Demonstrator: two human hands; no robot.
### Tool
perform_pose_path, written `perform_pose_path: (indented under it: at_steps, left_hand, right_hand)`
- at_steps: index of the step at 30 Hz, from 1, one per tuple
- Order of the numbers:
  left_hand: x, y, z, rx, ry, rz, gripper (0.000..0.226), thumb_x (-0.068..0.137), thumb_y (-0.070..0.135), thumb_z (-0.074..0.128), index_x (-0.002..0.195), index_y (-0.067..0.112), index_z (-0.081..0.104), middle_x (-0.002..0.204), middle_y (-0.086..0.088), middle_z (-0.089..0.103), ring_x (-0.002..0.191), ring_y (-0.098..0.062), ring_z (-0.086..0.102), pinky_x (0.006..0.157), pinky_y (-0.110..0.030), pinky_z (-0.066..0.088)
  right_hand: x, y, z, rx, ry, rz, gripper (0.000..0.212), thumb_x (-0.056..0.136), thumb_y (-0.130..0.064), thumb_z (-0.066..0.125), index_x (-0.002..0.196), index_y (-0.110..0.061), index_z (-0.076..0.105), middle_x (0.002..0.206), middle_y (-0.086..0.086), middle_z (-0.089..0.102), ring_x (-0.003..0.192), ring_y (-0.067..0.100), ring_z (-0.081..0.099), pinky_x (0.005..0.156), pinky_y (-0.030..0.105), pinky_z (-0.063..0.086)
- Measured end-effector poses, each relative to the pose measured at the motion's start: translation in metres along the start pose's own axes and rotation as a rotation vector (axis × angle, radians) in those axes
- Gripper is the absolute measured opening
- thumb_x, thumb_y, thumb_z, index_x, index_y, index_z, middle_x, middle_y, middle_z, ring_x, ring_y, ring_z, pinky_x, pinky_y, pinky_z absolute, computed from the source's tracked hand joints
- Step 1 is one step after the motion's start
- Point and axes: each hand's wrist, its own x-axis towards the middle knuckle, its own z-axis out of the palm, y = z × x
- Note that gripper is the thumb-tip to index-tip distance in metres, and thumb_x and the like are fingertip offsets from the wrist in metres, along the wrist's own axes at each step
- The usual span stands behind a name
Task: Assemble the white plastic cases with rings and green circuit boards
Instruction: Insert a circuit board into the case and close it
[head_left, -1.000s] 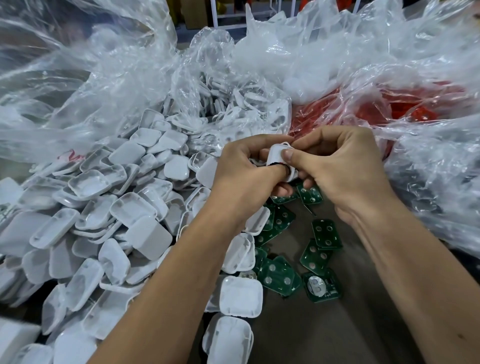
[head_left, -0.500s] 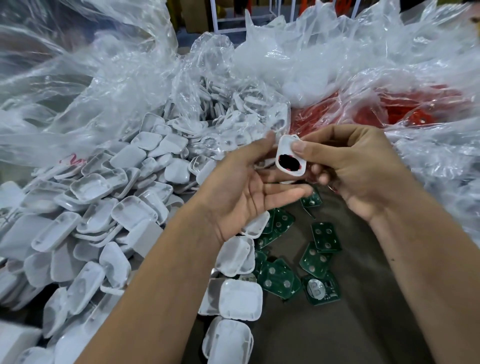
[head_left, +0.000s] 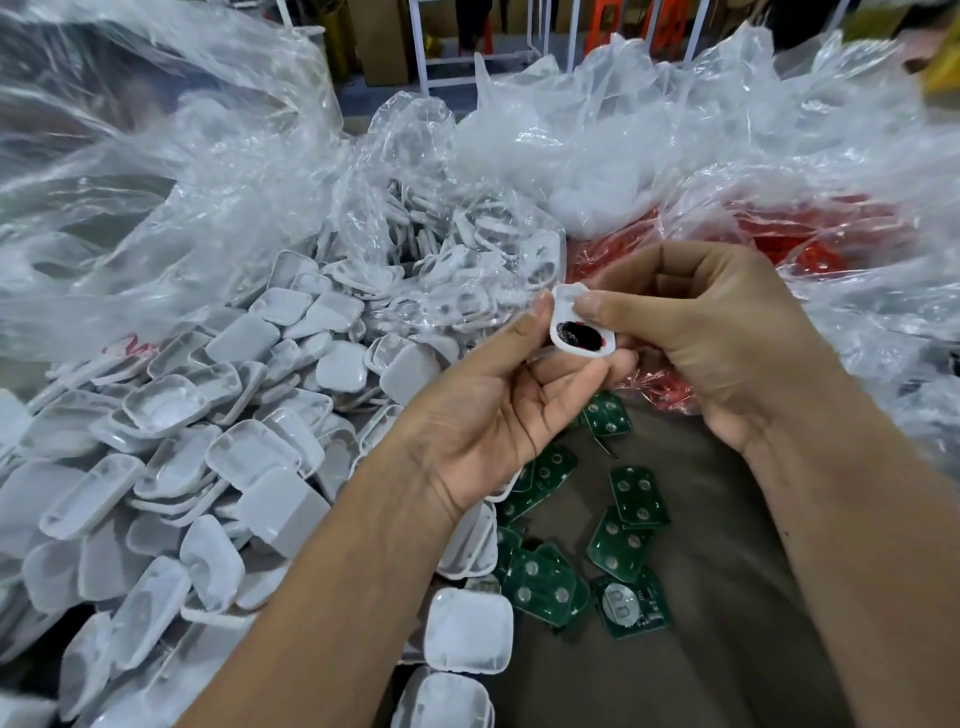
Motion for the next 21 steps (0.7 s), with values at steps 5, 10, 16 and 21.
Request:
perform_pose_path:
  at_steps: [5, 10, 16, 21]
  left_hand:
    - [0.004, 0.001, -0.003, -0.020, -0.001, 0.043, 0.048, 0.089, 0.033, 0.068, 0.128, 0.006, 0.066, 0.108, -0.022, 0.076, 0.091, -0.028, 0.078, 0.074, -0.030, 0.065]
    - [0.007, 0.005, -0.004, -0.094, 0.037, 0.103, 0.071, 0.089, 0.026, 0.068, 0.153, 0.007, 0.043, 0.109, -0.022, 0.070, 0.087, -0.024, 0.074, 0.085, -0.029, 0.062]
    - [0.008, 0.007, -0.007, -0.096, 0.096, 0.143, 0.067, 0.088, 0.024, 0.068, 0.149, 0.003, 0.049, 0.108, -0.020, 0.068, 0.087, -0.020, 0.072, 0.084, -0.028, 0.062]
    - [0.008, 0.008, -0.004, -0.145, 0.119, 0.180, 0.058, 0.083, 0.020, 0.070, 0.137, 0.007, 0.052, 0.100, -0.025, 0.072, 0.083, -0.028, 0.077, 0.074, -0.030, 0.064]
  right_hand:
    - [0.000, -0.003, 0.003, -0.277, 0.110, -0.423, 0.007, 0.092, -0.017, 0.080, 0.090, -0.010, 0.077, 0.075, -0.002, 0.074, 0.062, 0.010, 0.070, 0.060, 0.021, 0.054]
    - [0.000, 0.003, 0.005, -0.623, -0.024, -0.714, 0.026, 0.105, -0.022, 0.060, 0.092, -0.012, 0.081, 0.082, -0.005, 0.070, 0.089, 0.023, 0.064, 0.082, 0.039, 0.048]
    - [0.004, 0.009, 0.009, -0.655, -0.075, -0.742, 0.030, 0.105, -0.019, 0.059, 0.090, -0.008, 0.082, 0.083, 0.001, 0.072, 0.089, 0.025, 0.064, 0.079, 0.043, 0.049]
    - [0.004, 0.004, 0.018, -0.499, -0.012, -0.639, 0.039, 0.108, -0.021, 0.051, 0.085, -0.008, 0.080, 0.072, -0.003, 0.071, 0.071, 0.009, 0.069, 0.071, 0.028, 0.050]
